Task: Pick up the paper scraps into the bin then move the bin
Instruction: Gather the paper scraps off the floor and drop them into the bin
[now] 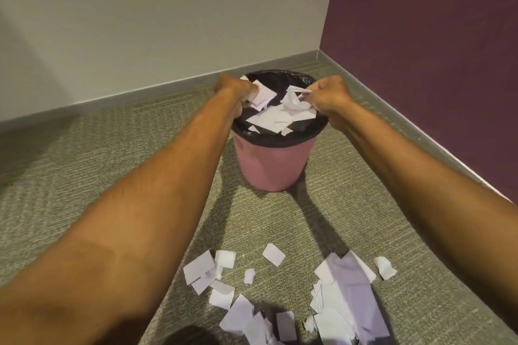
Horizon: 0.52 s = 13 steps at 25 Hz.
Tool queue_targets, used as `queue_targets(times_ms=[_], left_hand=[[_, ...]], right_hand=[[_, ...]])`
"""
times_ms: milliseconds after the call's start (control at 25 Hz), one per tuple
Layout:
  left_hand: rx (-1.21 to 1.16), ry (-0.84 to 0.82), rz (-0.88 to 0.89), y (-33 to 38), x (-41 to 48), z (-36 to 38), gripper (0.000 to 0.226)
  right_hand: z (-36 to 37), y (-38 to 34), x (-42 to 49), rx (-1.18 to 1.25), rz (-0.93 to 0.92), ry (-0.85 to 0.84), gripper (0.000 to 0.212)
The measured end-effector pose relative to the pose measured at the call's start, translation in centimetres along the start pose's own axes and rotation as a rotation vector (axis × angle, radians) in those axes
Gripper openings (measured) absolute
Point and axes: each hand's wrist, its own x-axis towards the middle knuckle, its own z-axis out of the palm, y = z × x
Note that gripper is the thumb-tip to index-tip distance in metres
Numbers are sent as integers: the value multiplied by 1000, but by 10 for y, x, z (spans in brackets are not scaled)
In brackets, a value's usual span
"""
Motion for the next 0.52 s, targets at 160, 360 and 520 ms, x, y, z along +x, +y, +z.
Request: queue_targets(times_ms=[160,360,520], left_hand=[[-34,-165,-69,-2,-1,5,28],[-1,-126,21,-13,-2,-11,44],[9,144,157,-63,-22,-39,27]], right_hand=[[5,3,22,24,71,-4,14],[5,4,9,51,38,-194,17],[10,5,-30,118,-108,-76,15]])
